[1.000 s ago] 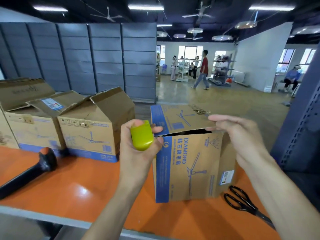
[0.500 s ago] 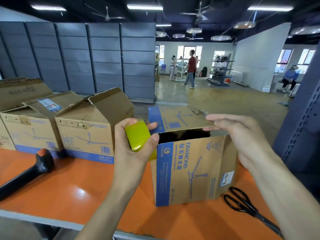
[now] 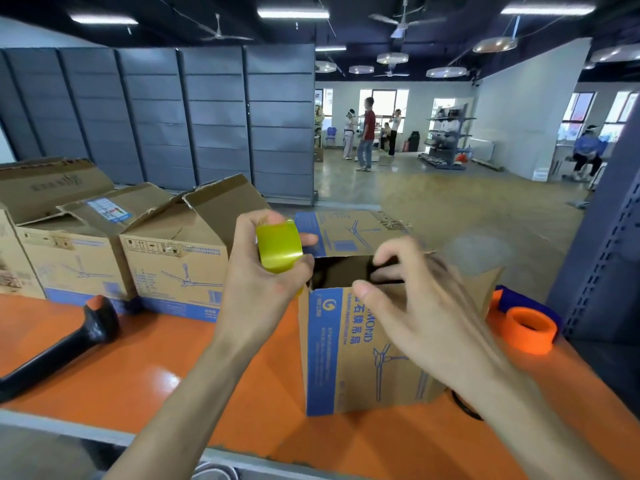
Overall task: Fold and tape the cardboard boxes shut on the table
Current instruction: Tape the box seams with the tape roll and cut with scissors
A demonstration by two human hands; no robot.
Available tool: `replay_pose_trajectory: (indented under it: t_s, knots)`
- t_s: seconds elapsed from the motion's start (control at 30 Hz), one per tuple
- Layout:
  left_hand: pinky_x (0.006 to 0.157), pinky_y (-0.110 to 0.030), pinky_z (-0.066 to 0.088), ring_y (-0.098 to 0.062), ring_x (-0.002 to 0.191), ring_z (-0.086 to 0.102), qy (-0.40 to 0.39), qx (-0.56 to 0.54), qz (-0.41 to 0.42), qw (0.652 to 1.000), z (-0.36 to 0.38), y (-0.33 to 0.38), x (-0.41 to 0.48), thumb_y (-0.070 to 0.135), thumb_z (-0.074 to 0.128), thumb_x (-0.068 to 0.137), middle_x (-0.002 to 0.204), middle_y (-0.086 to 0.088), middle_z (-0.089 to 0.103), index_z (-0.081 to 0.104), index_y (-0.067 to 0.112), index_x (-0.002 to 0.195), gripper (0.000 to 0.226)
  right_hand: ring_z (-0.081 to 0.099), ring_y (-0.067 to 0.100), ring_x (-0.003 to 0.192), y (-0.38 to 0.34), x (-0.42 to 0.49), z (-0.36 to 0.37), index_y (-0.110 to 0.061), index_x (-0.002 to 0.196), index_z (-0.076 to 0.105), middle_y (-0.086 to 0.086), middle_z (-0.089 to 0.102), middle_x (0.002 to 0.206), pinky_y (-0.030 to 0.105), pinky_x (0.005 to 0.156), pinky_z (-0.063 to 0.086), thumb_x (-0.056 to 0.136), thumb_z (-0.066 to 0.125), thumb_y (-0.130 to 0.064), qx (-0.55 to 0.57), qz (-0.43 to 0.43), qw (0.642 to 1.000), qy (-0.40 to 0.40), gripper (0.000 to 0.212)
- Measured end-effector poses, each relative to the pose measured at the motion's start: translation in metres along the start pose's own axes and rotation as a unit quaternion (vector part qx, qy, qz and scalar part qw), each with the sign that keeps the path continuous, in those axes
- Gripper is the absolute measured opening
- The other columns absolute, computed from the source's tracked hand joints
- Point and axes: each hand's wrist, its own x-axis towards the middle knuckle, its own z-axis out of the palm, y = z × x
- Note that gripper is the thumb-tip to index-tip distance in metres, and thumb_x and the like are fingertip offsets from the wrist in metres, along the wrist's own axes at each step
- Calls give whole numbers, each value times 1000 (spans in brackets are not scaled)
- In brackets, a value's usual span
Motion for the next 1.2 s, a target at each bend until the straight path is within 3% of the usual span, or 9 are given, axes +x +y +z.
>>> replay_pose_trajectory:
  t_s: [0.07, 0.17, 0.3, 0.43, 0.6, 0.77, 0.93, 1.07, 1.2]
  knots:
    - [74, -32, 59, -19, 98, 72, -12, 16, -5, 1000, 0, 2, 0, -2, 72, 86, 104, 1, 77, 47, 29, 113, 48, 53, 12, 88, -10, 2, 8, -28, 88, 58, -13, 61, 78, 33, 98, 35, 91, 48, -65, -82, -13, 996, -33, 39]
    - [79, -34, 60, -19, 102, 73, -20, 17, -11, 1000, 2, 5, 3, -6, 70, 86, 102, -1, 78, 47, 25, 115, 48, 44, 11, 68, -33, 5, 21, -30, 74, 63, -11, 55, 62, 30, 80, 38, 85, 36, -81, -144, -25, 989, -24, 58]
    - [68, -27, 59, -15, 91, 74, -29, 6, -19, 999, -9, 10, 11, -13, 67, 86, 99, -7, 78, 46, 14, 116, 46, 27, 17, 53, -50, 14, 32, -26, 55, 35, -11, 23, 46, 33, 69, 35, 83, 43, -73, -159, -30, 986, -27, 55]
    - [74, -26, 59, -16, 102, 73, -61, 30, -26, 997, -26, 13, 17, -12, 72, 85, 106, -8, 77, 47, 15, 114, 47, 36, 20, 62, -45, 17, 38, -26, 56, 22, -8, 29, 48, 37, 94, 39, 88, 53, -50, -141, -47, 987, -54, 51]
    - [78, -28, 60, -11, 113, 69, -70, 63, -41, 995, -33, 9, 20, -2, 82, 80, 116, -7, 73, 47, 20, 114, 54, 35, 18, 65, -45, 14, 44, -31, 59, 14, -11, 25, 48, 36, 97, 37, 90, 55, -46, -121, -59, 990, -38, 53]
    - [63, -12, 51, -4, 87, 71, -11, 152, -27, 988, -17, 9, 15, 12, 83, 80, 103, 14, 75, 44, 34, 109, 53, 35, 19, 66, -47, 16, 43, -29, 59, 18, -10, 29, 50, 36, 97, 35, 93, 55, -40, -124, -55, 989, -56, 52]
    - [63, -3, 43, 0, 86, 68, -8, 216, -1, 976, -15, 15, 9, 4, 69, 74, 97, 17, 75, 43, 39, 108, 55, 37, 18, 71, -45, 17, 45, -30, 59, 20, -11, 33, 52, 33, 98, 30, 95, 55, -40, -121, -52, 990, -56, 51]
    - [62, -5, 44, 1, 86, 68, -39, 223, 1, 974, -22, 21, 5, 3, 71, 74, 97, 20, 75, 44, 36, 110, 56, 38, 18, 72, -46, 20, 47, -29, 60, 26, -12, 35, 56, 34, 83, 27, 96, 58, -43, -123, -45, 990, -60, 50]
    - [58, -10, 48, 2, 90, 71, -63, 172, -17, 983, -28, 19, -1, 0, 76, 79, 104, 6, 76, 46, 29, 114, 54, 37, 18, 62, -43, 16, 52, -26, 64, 52, -7, 56, 58, 29, 68, 21, 83, 75, -49, -134, -60, 989, 18, 38]
